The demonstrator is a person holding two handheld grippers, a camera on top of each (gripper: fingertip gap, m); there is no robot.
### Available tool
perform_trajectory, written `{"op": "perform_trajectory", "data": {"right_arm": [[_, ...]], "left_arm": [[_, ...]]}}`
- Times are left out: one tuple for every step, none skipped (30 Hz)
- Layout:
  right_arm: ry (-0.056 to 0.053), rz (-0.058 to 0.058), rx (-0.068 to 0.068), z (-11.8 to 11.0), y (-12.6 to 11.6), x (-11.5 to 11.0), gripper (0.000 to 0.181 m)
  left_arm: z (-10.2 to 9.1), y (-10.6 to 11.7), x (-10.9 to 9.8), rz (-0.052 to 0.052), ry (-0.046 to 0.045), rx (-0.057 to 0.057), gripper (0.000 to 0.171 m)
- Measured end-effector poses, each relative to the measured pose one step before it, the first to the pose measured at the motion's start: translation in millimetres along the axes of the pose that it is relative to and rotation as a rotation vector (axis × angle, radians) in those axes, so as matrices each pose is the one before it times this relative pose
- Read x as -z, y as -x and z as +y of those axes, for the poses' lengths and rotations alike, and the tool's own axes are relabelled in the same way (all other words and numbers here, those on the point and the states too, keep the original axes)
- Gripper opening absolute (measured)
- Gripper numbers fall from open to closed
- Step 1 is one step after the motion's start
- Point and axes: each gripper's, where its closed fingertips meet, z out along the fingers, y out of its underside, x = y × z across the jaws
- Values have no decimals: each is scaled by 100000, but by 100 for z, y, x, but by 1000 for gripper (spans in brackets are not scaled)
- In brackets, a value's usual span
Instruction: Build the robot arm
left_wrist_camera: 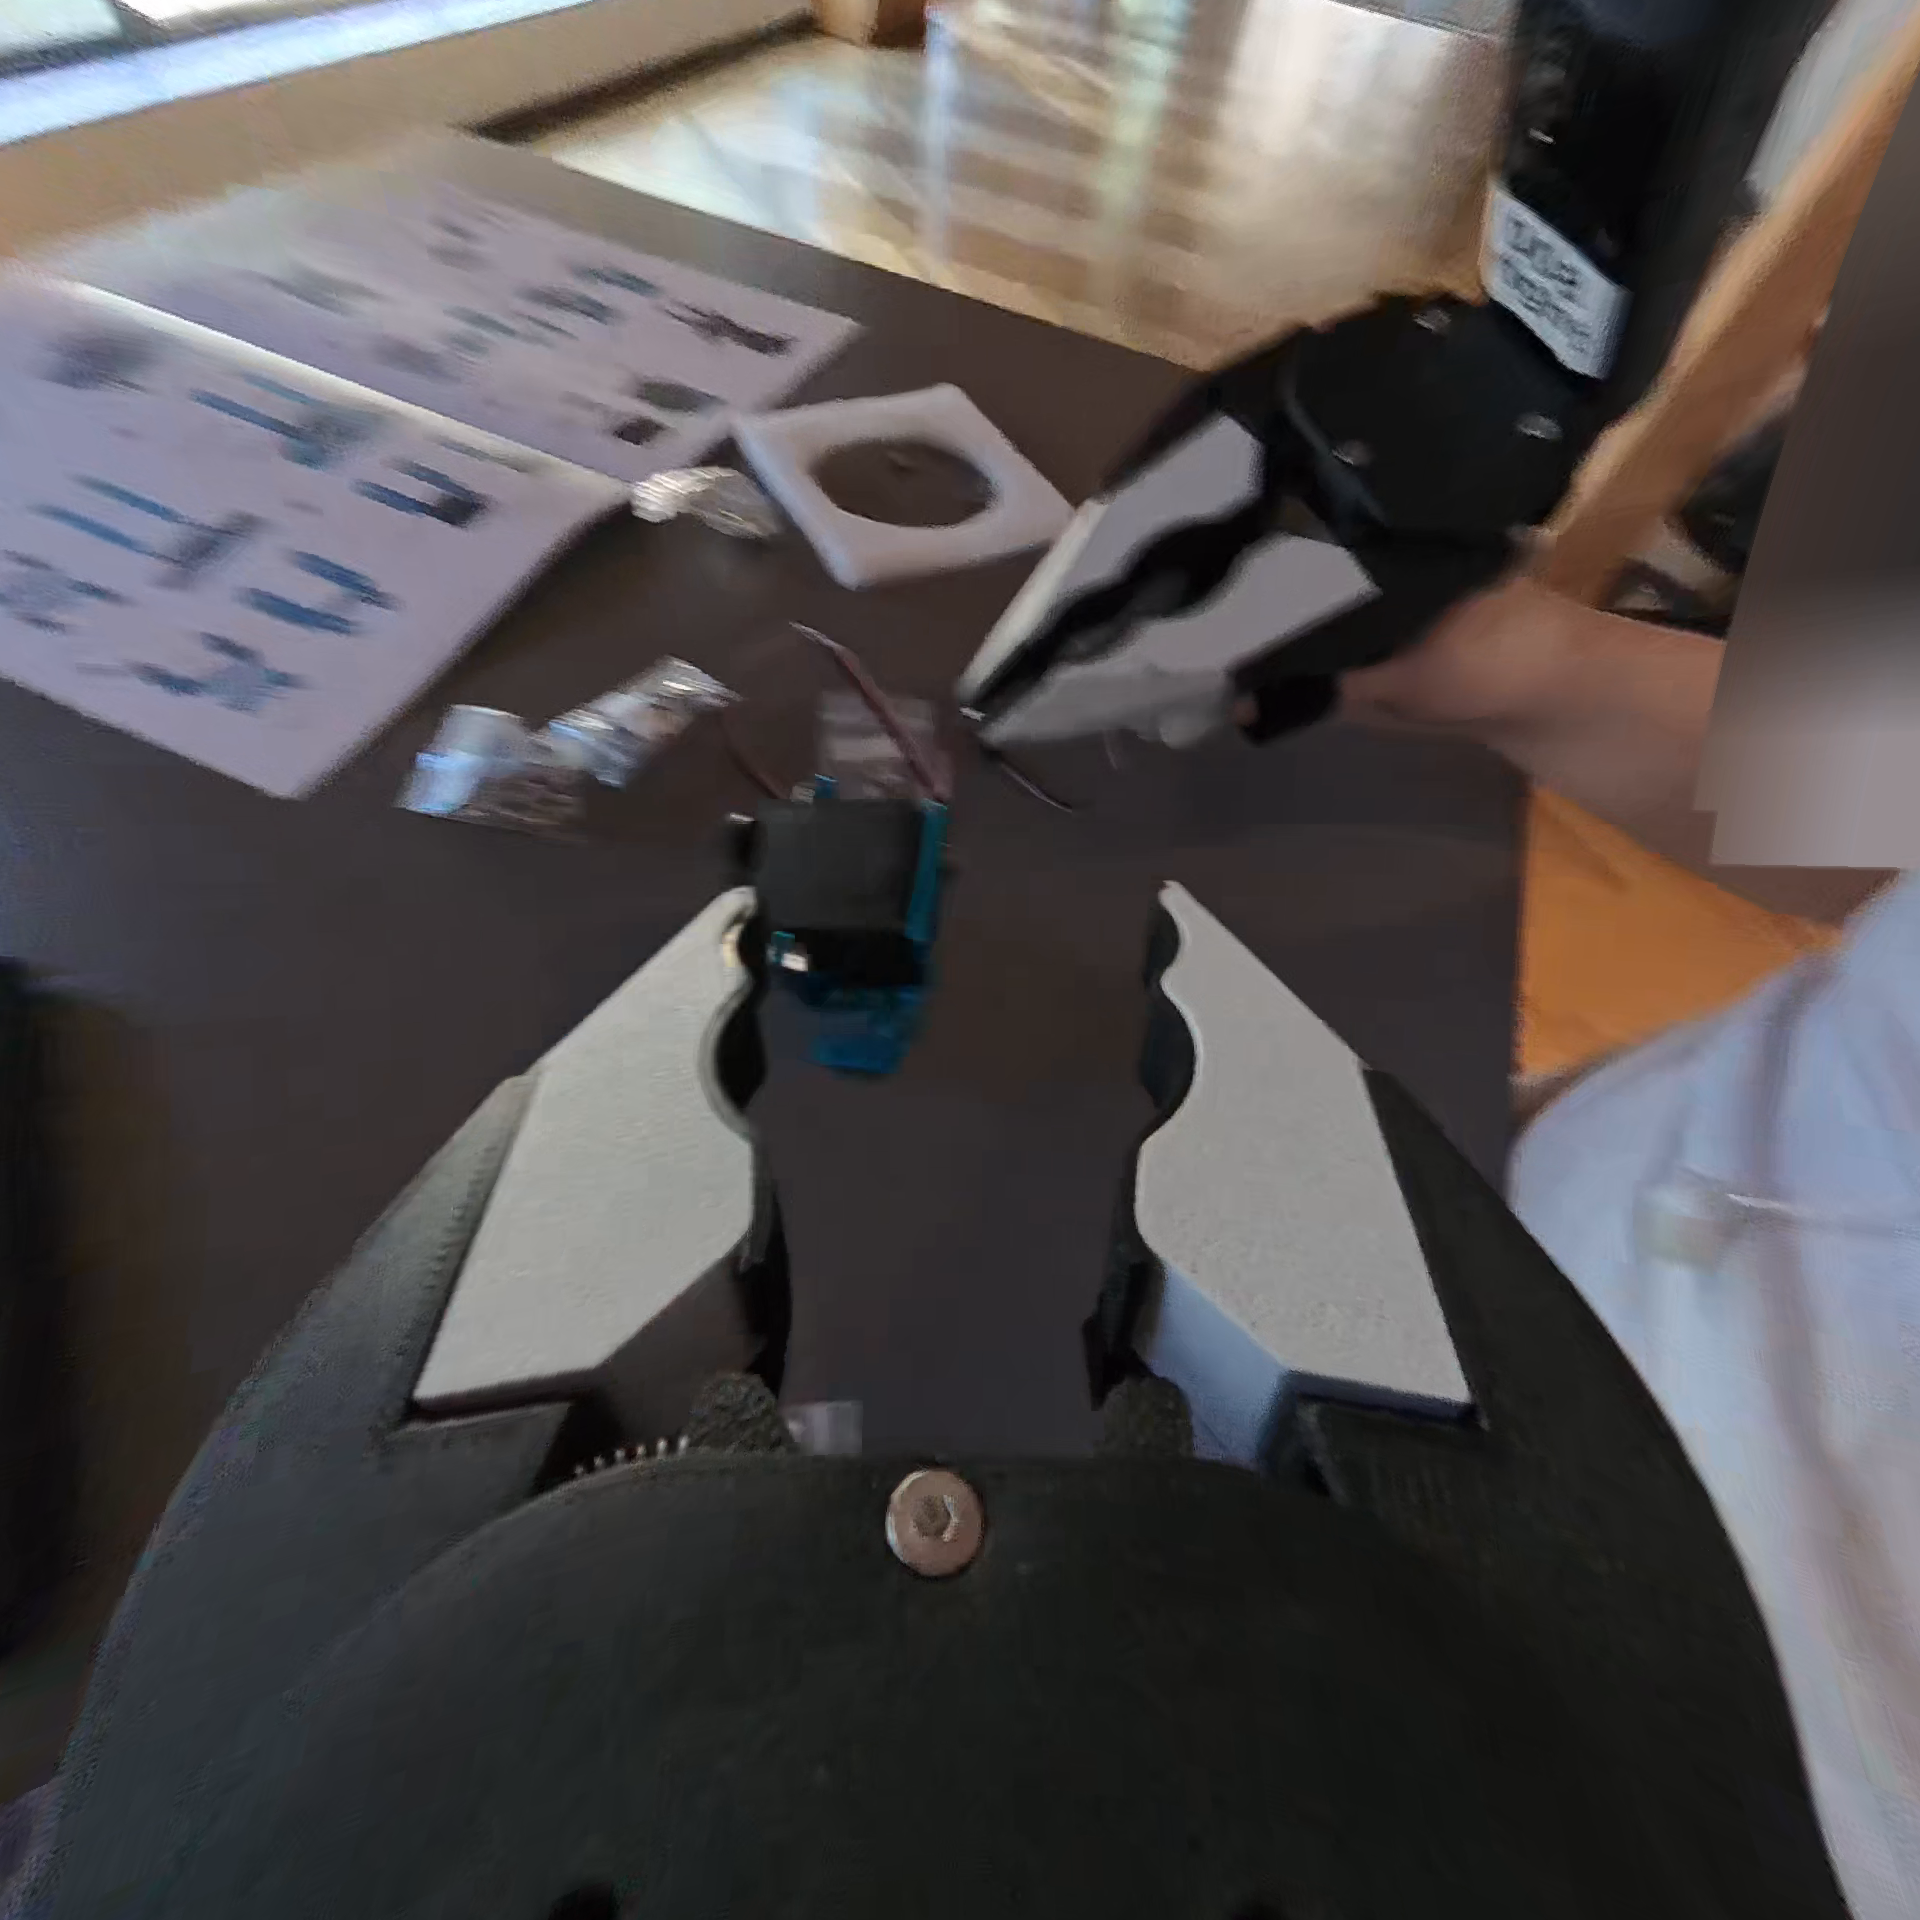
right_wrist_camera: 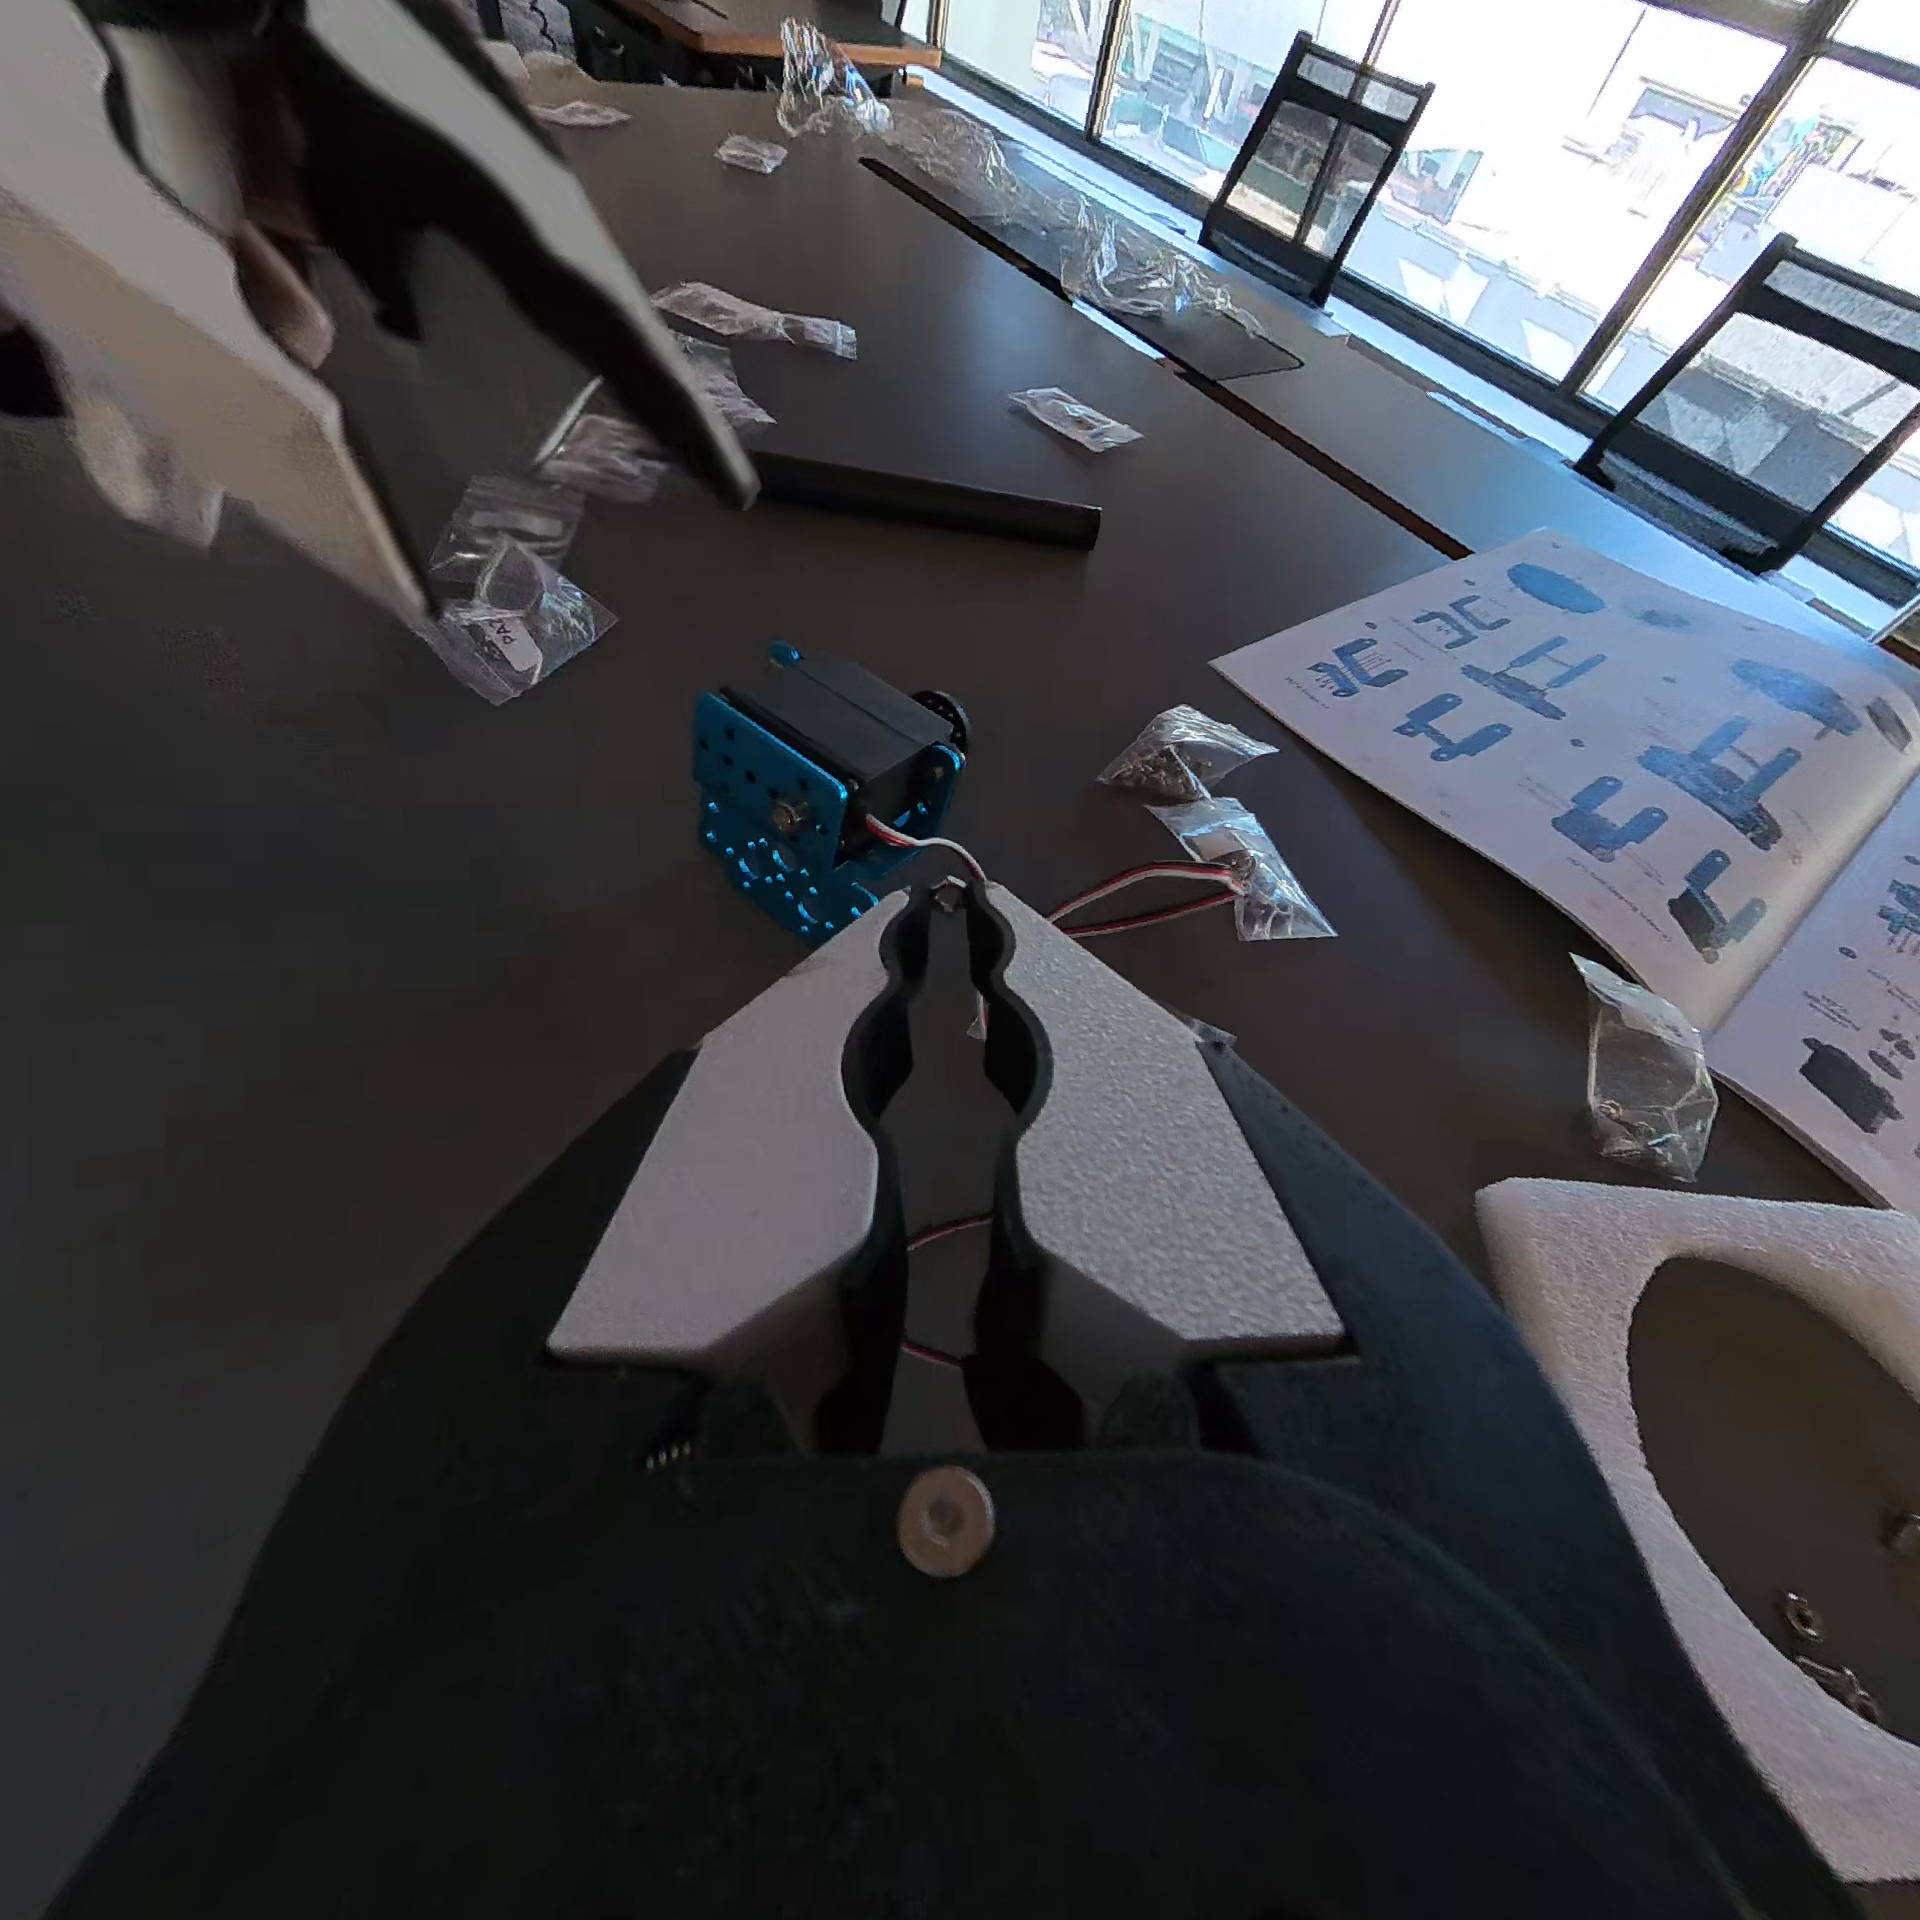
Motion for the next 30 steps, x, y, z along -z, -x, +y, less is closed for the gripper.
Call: {"op": "perform_trajectory", "data": {"right_arm": [[-620, -372, -202, 48, 16, -57, 7], [-736, -410, -75, 16, 38, -92, 6], [-588, -725, -52, 10, 87, -91, 6], [-139, -408, 103, 40, 31, -115, 6], [167, 5, 493, 26, -13, -110, 7], [-17, 74, 1016, -52, -12, -95, 7], [-122, 336, 1418, -133, -24, -75, 7], [166, 785, 1858, -139, -89, -93, 7], [-30, 950, 2668, -204, -87, -111, 7], [-287, 818, 3250, -267, -29, -123, 7], [28, 933, 3715, -234, -38, -147, 6], [469, 713, 4290, -152, -4, -208, 6], [835, 507, 4626, -67, 24, -246, 6], [1004, 667, 4747, -16, 2, -259, 6], [696, 450, 4496, -33, 37, -262, 6], [361, -323, 3945, -59, 152, -265, 6], [236, -424, 3281, -76, 154, -260, 6], [293, 92, 2604, -49, 70, -241, 6], [243, -92, 2106, -24, 82, -208, 6], [292, 267, 1493, 11, 10, -181, 6], [164, 469, 764, 16, -36, -137, 7], [-144, -27, 233, -1, 15, -116, 6], [-175, -500, -35, -6, 77, -101, 6], [-110, -544, 97, 10, 102, -93, 6], [-227, -212, 474, -16, 70, -58, 6], [-117, 63, 669, -17, 2, -2, 6], [66, -2, 595, 2, 10, -9, 6], [109, -30, 596, 15, 2, -10, 6], [71, -94, 533, 9, -1, 12, 6], [111, -105, 375, 14, 6, 32, 6]], "left_arm": [[-268, 966, -167, -2962, 136, -1552, 82], [89, 416, -493, 950, 1864, -1153, 87], [365, 171, -721, 2547, 3008, -1126, 89], [495, 501, -822, 611, 2903, -1031, 91], [505, 457, -827, 838, 2466, -640, 91], [429, 252, -713, 2035, 2095, 480, 90], [264, 143, -556, 2539, 1281, 1549, 85], [98, -131, -365, 3572, 325, 2122, 76], [-70, -290, -208, 3764, -432, 2398, 71], [-130, -129, -123, 2028, -837, 1793, 71], [-101, 53, -71, 323, -925, 148, 71], [-58, 211, -49, -1338, -620, -1710, 72], [-16, 302, -74, -2341, -260, -2977, 78], [70, 113, -127, -1004, 497, -3021, 83], [202, -143, -205, 1164, 1486, -1845, 82], [117, -145, -237, 1551, 1034, -854, 83], [-31, -83, -189, 1319, -138, -789, 83], [-152, -10, -96, 864, -1011, -990, 82], [-155, 1, -37, 678, -946, -865, 79], [-98, -37, 9, 817, -280, -485, 73], [-28, -100, 39, 1099, 120, -278, 62], [20, -57, 12, 623, 425, 158, 62], [12, 3, 13, 255, 379, 451, 62], [14, -40, 22, 219, 356, -26, 62], [18, -50, 7, 14, 258, -605, 62], [0, -19, -3, -87, 175, -408, 62], [3, -48, -19, 220, 129, 4, 61], [5, -33, -15, 278, 57, 241, 62], [-19, 8, -1, -3, 61, 31, 62], [-63, 58, 1, -430, -79, -307, 63]]}}
